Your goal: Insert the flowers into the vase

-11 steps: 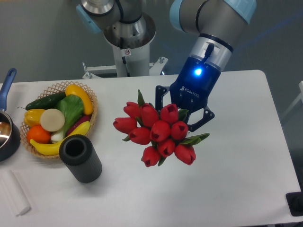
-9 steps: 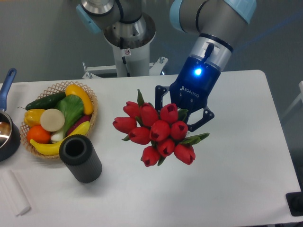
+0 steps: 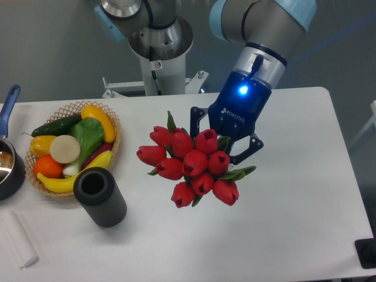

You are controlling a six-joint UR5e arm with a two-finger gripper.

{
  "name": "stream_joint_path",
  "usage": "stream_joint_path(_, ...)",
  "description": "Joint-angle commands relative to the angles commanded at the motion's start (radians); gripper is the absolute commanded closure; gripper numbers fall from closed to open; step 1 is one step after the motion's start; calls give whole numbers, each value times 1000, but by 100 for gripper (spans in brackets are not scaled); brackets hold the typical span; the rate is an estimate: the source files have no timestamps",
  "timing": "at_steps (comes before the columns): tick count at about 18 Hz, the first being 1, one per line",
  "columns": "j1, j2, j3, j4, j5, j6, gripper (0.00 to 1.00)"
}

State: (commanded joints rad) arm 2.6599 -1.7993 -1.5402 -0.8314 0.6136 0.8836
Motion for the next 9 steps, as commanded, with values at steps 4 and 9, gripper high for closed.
stream_joint_path(4,0,-2,3,0,0,0,64)
stream_joint_path(9,-23,-17,3,21,-3,3,64)
